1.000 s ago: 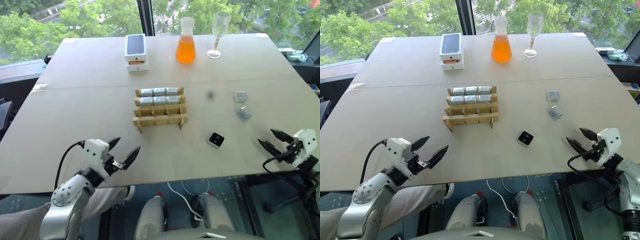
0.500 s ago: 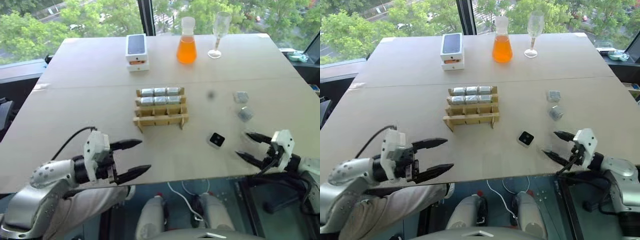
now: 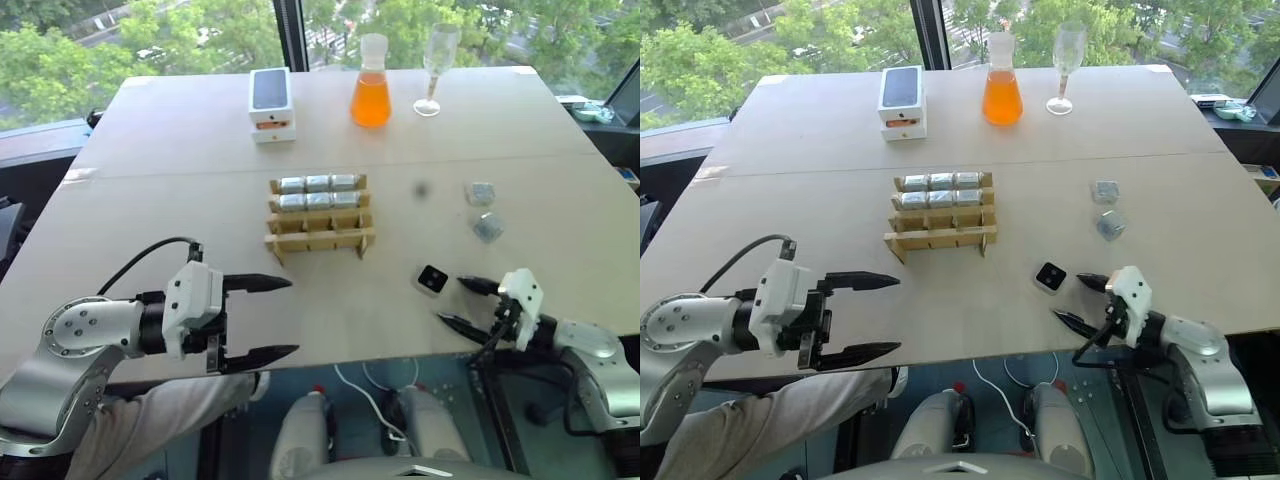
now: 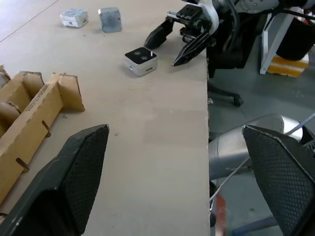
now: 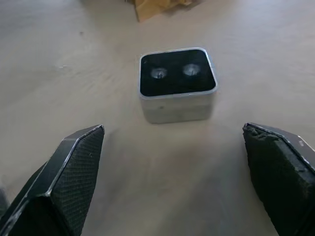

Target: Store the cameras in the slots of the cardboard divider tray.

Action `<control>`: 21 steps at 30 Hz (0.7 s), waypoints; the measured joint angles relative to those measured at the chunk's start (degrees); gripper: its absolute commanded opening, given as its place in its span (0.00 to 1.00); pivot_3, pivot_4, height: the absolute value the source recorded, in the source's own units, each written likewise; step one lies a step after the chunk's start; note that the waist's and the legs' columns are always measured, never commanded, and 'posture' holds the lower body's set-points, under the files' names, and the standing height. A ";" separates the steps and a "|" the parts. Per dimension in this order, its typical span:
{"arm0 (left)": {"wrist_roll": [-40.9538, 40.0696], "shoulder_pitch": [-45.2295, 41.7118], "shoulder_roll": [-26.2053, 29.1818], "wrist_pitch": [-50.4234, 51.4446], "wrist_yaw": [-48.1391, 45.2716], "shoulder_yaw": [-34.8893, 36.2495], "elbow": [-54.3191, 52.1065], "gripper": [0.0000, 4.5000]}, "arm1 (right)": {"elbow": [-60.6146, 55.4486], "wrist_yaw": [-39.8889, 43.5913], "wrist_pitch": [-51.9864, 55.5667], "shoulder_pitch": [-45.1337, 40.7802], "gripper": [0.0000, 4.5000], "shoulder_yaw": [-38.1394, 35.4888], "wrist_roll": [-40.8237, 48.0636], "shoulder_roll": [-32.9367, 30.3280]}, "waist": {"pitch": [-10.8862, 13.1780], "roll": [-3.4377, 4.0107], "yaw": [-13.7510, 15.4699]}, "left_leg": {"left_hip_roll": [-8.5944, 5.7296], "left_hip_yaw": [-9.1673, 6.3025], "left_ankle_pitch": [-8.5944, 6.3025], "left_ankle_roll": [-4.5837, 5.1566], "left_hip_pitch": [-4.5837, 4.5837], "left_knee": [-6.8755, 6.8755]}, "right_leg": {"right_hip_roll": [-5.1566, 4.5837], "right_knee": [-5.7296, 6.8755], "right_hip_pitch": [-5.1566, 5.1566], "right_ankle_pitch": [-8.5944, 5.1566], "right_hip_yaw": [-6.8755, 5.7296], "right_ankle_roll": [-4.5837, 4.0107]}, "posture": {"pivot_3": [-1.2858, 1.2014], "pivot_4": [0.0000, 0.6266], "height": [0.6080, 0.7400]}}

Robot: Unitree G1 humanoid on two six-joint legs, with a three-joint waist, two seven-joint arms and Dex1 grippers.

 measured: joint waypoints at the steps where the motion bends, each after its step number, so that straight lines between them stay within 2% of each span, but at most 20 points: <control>1: 0.25 0.04 -0.02 -0.29 -0.14 -0.01 0.09 1.00 | -0.01 -0.53 -0.09 -0.54 0.99 0.76 -0.73 0.34 | 0.00 0.00 0.04 | 0.00 -0.01 0.00 0.00 0.00 0.00 | -0.01 0.00 0.00 0.00 0.00 0.00 | 0.52 0.24 1.00; 9: 1.76 2.32 -0.25 -2.92 -2.00 -0.01 0.74 1.00 | 2.15 -2.85 -1.48 -3.70 0.99 2.55 -3.46 2.63 | 0.00 -0.01 0.04 | 0.00 0.00 0.00 0.00 0.01 0.00 | -0.01 0.00 0.00 0.00 -0.01 0.00 | 0.52 0.24 1.00; 11: 1.88 2.64 -0.25 -3.37 -2.52 0.01 1.34 1.00 | 3.22 -2.87 -2.27 -4.54 0.87 2.56 -3.66 3.04 | 0.00 0.00 0.04 | 0.00 0.00 0.00 0.00 0.01 0.00 | 0.00 0.01 0.00 0.00 -0.01 0.00 | 0.52 0.24 1.00; 12: 1.89 2.73 -0.25 -3.44 -2.57 0.02 1.42 1.00 | 3.38 -2.87 -2.40 -4.67 0.86 2.56 -3.69 3.11 | 0.00 0.00 0.04 | 0.00 0.00 0.00 0.00 0.01 0.00 | 0.00 0.01 0.00 0.00 -0.01 0.00 | 0.52 0.24 1.00; 13: 1.98 2.79 -0.25 -3.54 -2.70 0.02 1.51 1.00 | 3.61 -2.87 -2.72 -4.77 0.74 2.56 -3.76 3.21 | 0.00 0.00 0.04 | 0.00 -0.01 0.00 0.00 0.00 0.00 | 0.00 0.01 0.00 0.00 -0.01 0.00 | 0.52 0.24 1.00; 15: 2.00 2.86 -0.28 -3.89 -2.93 0.03 1.62 1.00 | 3.84 -2.77 -3.12 -4.84 0.67 2.56 -3.76 3.31 | 0.00 0.00 0.05 | 0.00 -0.01 0.00 0.00 -0.01 0.00 | -0.01 0.00 0.00 0.00 -0.01 0.00 | 0.52 0.24 1.00; 18: 2.00 2.94 -0.78 -4.83 -3.60 0.04 2.43 1.00 | 3.84 -2.49 -3.60 -4.84 0.42 2.65 -3.81 3.35 | 0.00 0.00 0.05 | 0.00 0.00 0.00 0.00 0.00 0.00 | -0.01 0.00 0.00 0.00 -0.01 0.00 | 0.52 0.24 1.00; 21: 1.97 2.75 -1.33 -5.04 -3.57 -0.01 3.48 1.00 | 3.84 -2.46 -5.20 -4.85 0.43 3.02 -4.73 3.32 | 0.00 0.00 0.04 | 0.00 -0.01 0.00 0.00 0.01 0.00 | 0.00 0.02 0.00 0.00 -0.02 0.00 | 0.52 0.24 1.00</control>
